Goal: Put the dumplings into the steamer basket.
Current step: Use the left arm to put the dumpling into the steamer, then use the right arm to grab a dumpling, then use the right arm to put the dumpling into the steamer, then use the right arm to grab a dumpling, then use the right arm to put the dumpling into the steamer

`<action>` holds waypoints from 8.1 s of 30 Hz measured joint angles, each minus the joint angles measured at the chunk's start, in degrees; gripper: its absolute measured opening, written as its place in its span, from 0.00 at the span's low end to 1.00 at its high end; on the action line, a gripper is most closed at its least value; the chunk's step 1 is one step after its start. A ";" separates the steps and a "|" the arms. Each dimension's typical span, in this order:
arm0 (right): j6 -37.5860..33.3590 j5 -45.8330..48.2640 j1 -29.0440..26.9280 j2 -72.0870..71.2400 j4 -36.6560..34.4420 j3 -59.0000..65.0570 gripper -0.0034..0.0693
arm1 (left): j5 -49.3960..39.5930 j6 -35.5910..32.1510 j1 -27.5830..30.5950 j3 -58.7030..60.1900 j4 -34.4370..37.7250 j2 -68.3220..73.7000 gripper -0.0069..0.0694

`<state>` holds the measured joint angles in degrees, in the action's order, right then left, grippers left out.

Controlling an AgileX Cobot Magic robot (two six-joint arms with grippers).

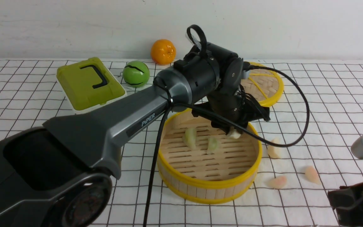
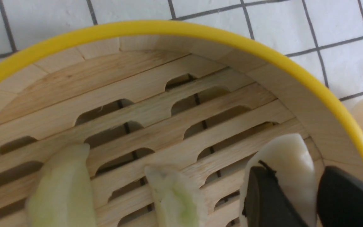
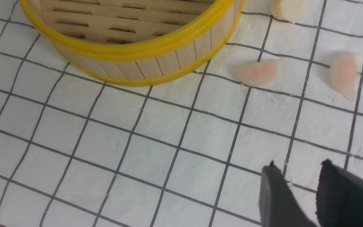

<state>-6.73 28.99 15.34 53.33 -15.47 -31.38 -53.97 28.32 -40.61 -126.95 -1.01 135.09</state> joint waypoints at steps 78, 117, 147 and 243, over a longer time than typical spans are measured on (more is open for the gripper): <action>19.60 4.16 -4.46 61.64 9.89 -46.42 0.65 | -3.32 -3.43 16.06 76.07 -15.69 -80.87 0.07; 21.63 0.89 19.22 59.69 -1.50 -49.30 0.43 | 6.35 12.90 16.06 90.92 -22.42 -92.85 0.07; 24.27 3.19 17.40 51.93 3.08 -49.30 0.77 | 7.69 12.90 16.06 90.92 -22.24 -92.91 0.07; 6.73 17.54 9.96 50.70 -6.71 -51.56 0.31 | 11.54 12.85 16.06 92.67 -19.27 -92.91 0.09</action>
<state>0.00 46.53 25.30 104.03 -22.17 -82.94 -42.43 41.17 -24.55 -34.27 -20.28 42.18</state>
